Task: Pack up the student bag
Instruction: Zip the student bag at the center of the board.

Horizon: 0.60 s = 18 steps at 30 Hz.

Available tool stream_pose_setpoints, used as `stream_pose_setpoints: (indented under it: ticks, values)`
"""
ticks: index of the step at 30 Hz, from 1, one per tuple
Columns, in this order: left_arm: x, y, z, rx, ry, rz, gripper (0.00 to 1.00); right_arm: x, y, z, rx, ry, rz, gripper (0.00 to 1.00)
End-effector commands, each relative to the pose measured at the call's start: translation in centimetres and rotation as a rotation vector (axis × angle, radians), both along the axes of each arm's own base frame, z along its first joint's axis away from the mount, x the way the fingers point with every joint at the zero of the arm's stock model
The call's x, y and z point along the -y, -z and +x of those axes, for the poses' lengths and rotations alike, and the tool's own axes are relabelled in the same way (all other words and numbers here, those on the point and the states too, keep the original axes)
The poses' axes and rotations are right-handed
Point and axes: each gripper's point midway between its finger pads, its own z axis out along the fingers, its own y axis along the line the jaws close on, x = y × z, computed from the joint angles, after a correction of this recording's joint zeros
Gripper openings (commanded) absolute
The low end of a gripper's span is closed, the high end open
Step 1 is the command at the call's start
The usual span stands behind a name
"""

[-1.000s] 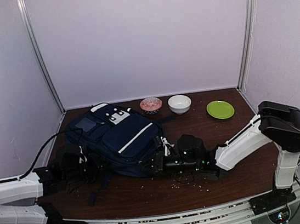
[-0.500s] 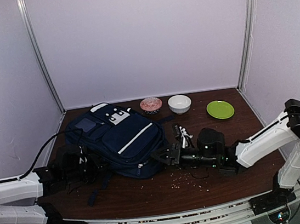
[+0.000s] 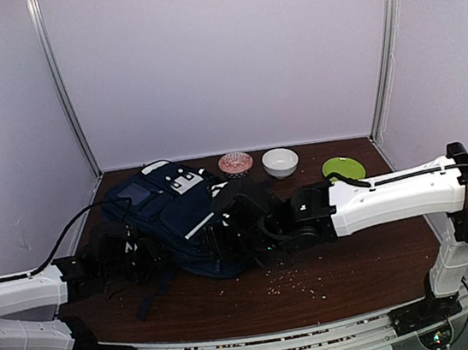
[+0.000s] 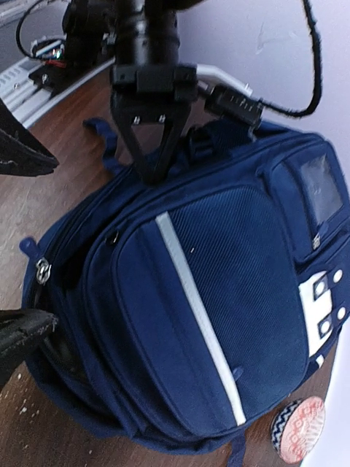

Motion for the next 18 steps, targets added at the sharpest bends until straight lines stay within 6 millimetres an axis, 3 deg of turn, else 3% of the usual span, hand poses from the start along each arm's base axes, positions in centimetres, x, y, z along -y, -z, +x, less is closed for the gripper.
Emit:
stream_pose_setpoints:
  ticks: [1, 7, 14, 18]
  values:
    - [0.7, -4.7, 2.6, 0.164, -0.037, -0.064, 0.0, 3.8, 3.4, 0.5, 0.087, 0.046, -0.338, 0.67]
    - [0.9, -4.8, 2.7, 0.165, -0.032, -0.071, 0.0, 3.1, 4.5, -0.3, 0.111, 0.047, -0.451, 0.74]
    - [1.0, -4.7, 2.6, 0.16, -0.03, -0.075, 0.0, 2.0, 4.5, -0.6, 0.112, 0.036, -0.429, 0.86]
    - [1.1, -4.7, 2.6, 0.16, -0.029, -0.08, 0.0, 1.7, 6.0, -0.5, 0.097, 0.047, -0.47, 0.88]
